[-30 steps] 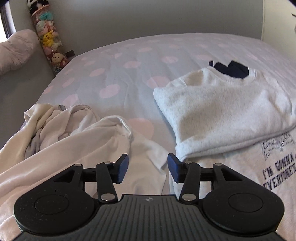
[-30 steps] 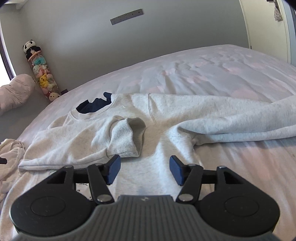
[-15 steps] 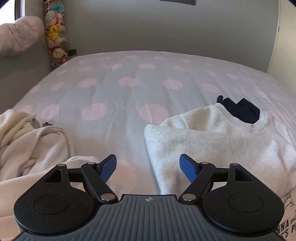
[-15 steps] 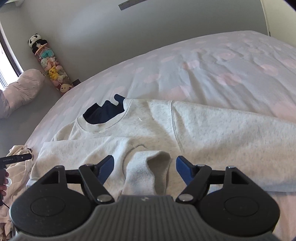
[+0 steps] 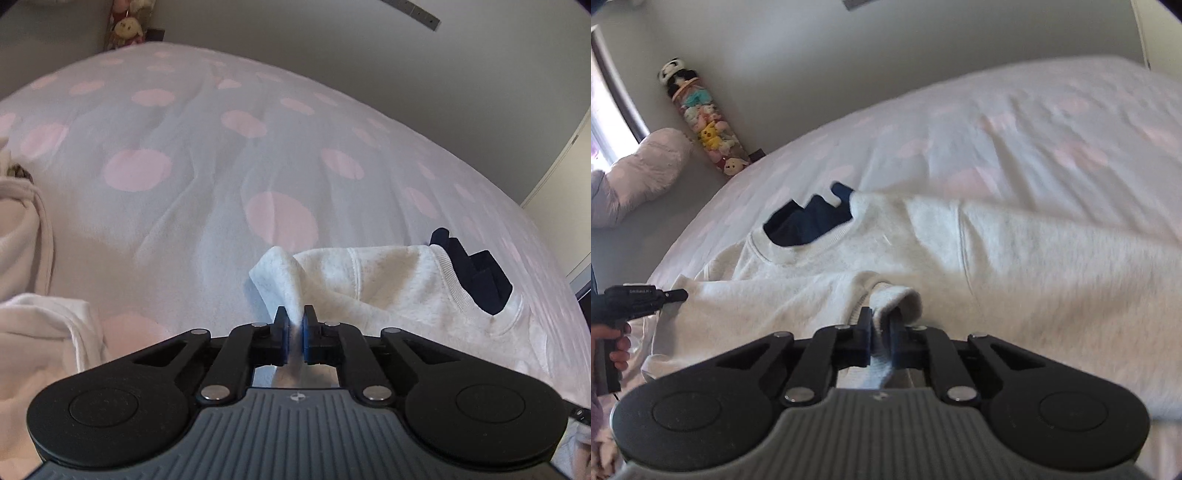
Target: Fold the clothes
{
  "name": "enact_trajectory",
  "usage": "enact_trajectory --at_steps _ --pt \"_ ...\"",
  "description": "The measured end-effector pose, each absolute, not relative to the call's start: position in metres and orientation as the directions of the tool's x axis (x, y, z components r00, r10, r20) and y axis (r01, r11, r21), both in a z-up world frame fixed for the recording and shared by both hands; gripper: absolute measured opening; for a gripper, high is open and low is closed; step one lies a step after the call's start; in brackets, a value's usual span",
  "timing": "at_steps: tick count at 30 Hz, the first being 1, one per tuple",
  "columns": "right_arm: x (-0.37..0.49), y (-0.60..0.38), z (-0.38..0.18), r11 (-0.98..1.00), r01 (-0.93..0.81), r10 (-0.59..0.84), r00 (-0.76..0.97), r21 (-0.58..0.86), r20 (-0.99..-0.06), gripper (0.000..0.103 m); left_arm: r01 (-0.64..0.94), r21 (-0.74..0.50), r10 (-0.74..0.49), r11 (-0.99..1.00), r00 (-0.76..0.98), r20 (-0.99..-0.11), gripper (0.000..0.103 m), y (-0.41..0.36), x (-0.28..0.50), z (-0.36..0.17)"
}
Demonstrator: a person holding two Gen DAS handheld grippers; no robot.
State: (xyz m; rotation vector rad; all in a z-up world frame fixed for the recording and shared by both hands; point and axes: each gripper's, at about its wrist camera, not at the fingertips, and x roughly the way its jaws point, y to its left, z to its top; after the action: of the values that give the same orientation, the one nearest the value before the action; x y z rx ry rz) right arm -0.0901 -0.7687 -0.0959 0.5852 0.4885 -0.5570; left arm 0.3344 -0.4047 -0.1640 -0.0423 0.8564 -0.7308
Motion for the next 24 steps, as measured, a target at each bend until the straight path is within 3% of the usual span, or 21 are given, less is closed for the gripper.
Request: enact_trajectory --at_steps 2,13,16,18,20,24 --pt "-0.088 -0.764 -0.078 0.744 0.592 -0.387 0.761 0.311 -0.521 0.010 0.580 -0.291 -0.605 0.761 0.474 -0.640 0.004 -0.400 0.330 -0.153" --pt "-0.058 -0.802 -0.121 0.678 0.673 -0.375 0.662 0.295 -0.648 0.010 0.573 -0.209 -0.520 0.792 0.457 -0.722 0.005 -0.413 0.351 -0.178" --pt "-0.063 -0.801 -0.118 0.668 0.674 -0.380 0.674 0.316 -0.634 0.022 0.581 -0.212 -0.530 0.786 0.456 -0.715 0.011 -0.406 0.348 -0.175" --pt "-0.077 -0.789 -0.111 0.665 0.678 -0.402 0.677 0.312 -0.616 0.031 0.599 -0.212 -0.547 0.772 0.456 -0.703 0.023 -0.396 0.342 -0.167" --pt "-0.092 -0.777 -0.104 0.663 0.683 -0.424 0.680 0.307 -0.598 0.032 0.627 -0.205 -0.568 0.751 0.457 -0.684 0.027 -0.382 0.331 -0.156" --pt "-0.121 -0.746 -0.105 0.641 0.700 -0.441 0.671 0.315 -0.596 0.032 0.692 -0.171 -0.592 0.701 0.431 -0.681 0.027 -0.360 0.296 -0.141"
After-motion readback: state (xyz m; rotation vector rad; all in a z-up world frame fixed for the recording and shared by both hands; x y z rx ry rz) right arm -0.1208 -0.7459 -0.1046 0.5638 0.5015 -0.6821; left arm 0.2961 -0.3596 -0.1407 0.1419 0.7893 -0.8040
